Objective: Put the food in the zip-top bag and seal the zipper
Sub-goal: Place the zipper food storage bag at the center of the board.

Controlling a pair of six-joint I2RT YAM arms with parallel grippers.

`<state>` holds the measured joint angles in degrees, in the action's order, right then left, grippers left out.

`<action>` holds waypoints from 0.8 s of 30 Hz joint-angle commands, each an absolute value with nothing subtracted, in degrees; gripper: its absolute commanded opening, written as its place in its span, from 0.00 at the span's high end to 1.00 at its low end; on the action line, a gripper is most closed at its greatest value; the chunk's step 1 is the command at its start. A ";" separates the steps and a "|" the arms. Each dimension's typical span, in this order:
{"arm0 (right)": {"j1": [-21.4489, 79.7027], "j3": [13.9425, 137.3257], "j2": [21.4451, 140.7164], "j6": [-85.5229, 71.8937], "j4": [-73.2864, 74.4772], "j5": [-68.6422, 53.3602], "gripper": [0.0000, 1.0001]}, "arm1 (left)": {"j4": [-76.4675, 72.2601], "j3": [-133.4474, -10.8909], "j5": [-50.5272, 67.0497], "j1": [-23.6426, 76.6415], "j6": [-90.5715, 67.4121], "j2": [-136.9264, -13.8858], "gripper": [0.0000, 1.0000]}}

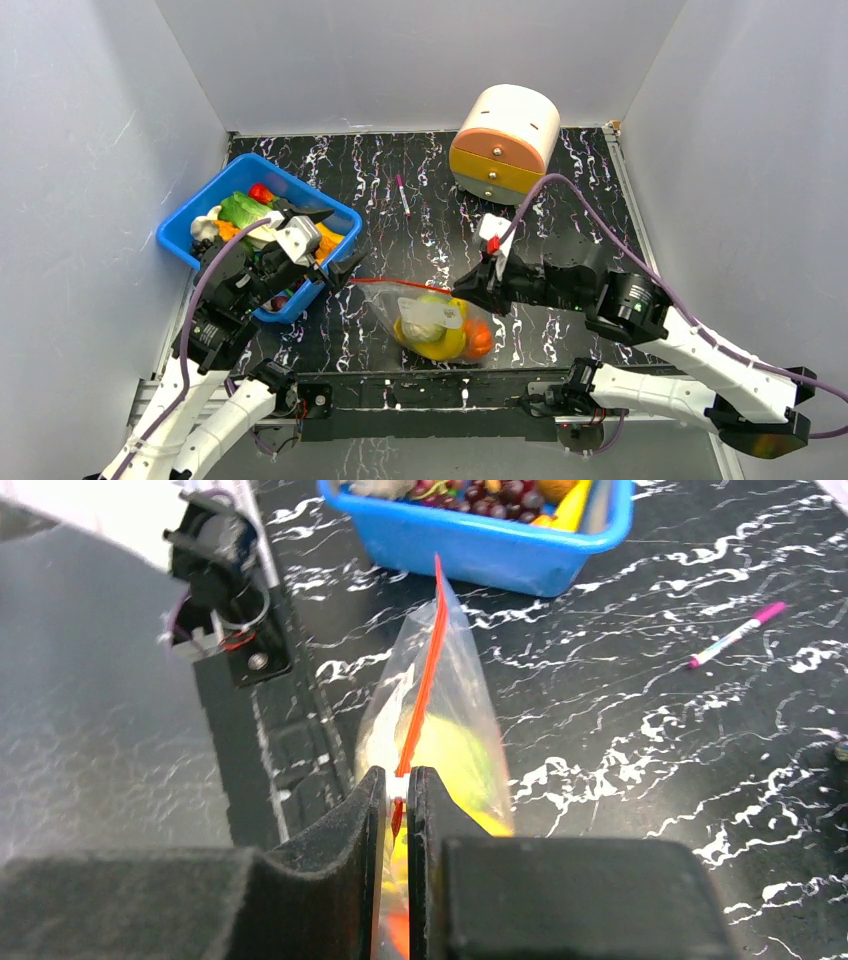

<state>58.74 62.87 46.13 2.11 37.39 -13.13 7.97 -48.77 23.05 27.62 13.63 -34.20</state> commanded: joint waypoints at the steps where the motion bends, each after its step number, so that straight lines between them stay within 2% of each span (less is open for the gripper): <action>1: 58.49 65.40 50.81 -1.79 28.18 -2.14 1.00 | 10.39 -50.42 15.83 27.51 11.98 -32.44 0.02; 6: 58.41 64.80 55.67 -4.53 33.45 12.39 1.00 | 15.53 -51.97 11.77 27.51 12.27 -33.84 0.02; 13: 54.82 59.98 54.40 -8.58 38.35 31.63 1.00 | 15.21 -49.41 12.00 27.51 12.90 -33.75 0.02; 24: 34.41 54.07 54.95 -9.35 34.77 31.39 1.00 | 16.41 -49.92 9.47 27.49 13.42 -36.06 0.02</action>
<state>39.33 55.24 54.70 -7.27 39.13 27.40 15.49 -49.47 10.87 27.59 13.89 -35.33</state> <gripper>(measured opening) 0.076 0.983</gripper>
